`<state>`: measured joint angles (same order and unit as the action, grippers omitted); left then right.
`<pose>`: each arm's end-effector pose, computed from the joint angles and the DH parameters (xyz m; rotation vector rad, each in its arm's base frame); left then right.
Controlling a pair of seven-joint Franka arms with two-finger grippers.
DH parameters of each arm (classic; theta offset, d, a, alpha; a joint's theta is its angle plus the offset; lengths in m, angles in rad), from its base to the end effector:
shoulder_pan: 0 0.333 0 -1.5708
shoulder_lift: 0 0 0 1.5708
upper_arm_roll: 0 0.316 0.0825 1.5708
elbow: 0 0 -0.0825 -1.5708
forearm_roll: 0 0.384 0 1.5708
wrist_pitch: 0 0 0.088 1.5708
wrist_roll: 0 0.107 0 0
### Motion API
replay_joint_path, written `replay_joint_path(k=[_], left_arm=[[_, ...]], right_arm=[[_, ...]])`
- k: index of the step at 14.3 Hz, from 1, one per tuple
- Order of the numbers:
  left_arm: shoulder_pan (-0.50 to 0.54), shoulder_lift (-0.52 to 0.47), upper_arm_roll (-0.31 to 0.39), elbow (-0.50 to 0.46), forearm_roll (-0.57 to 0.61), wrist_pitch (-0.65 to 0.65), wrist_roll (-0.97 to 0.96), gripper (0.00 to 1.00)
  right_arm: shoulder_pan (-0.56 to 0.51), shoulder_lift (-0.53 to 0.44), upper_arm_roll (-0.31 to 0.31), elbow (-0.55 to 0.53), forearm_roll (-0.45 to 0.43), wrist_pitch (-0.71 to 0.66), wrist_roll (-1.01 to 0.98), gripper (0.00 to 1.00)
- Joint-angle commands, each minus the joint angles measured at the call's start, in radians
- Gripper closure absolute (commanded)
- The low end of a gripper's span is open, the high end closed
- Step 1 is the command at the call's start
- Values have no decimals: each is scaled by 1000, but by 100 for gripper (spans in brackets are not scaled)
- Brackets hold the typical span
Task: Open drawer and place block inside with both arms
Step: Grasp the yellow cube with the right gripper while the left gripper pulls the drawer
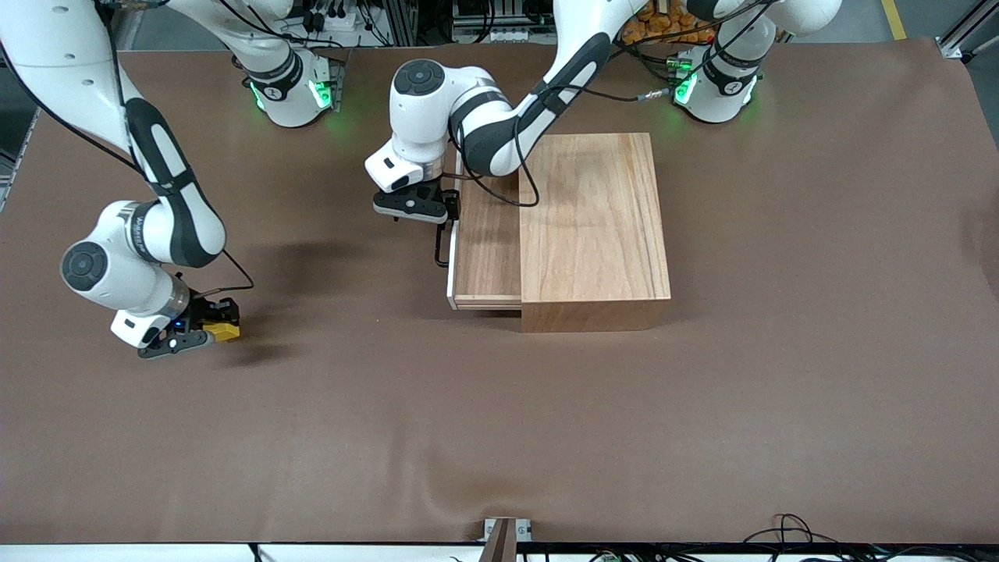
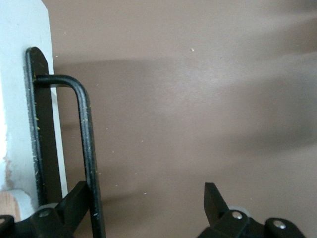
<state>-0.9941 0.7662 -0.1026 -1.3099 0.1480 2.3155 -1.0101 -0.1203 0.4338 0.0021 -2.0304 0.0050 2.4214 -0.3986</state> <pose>0.3697 -0.6703 0.3088 2.9392 -0.2008 0.2469 0.5918 -0.0703 0.2269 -3.0962 -0.4306 0.0630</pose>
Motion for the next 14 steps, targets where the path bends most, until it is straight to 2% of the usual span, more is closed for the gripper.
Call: replay_joint_path(k=[1,4,6,8,11,14], left_arm=[[-23,24,-19,41,-40,61,-8,0],[-35,27,-19,41,-44,87,-12,0],[-35,28,-19,41,-59,110,-7,0],[-35,21,-14,32,-67,124,-8,0],[-32,11,-14,35,-102,76,-8,0],[-31,1,-16,35,-113,52,-8,0]], right_arm=[[-18,-108,12,39,9,-199,-42,99],[-16,-141,16,171,23,-477,-43,99],[-13,-138,16,278,70,-647,-43,99],[1,-138,18,309,96,-697,-34,99],[14,-142,18,311,144,-720,-32,99],[15,-142,18,309,153,-722,-31,99]])
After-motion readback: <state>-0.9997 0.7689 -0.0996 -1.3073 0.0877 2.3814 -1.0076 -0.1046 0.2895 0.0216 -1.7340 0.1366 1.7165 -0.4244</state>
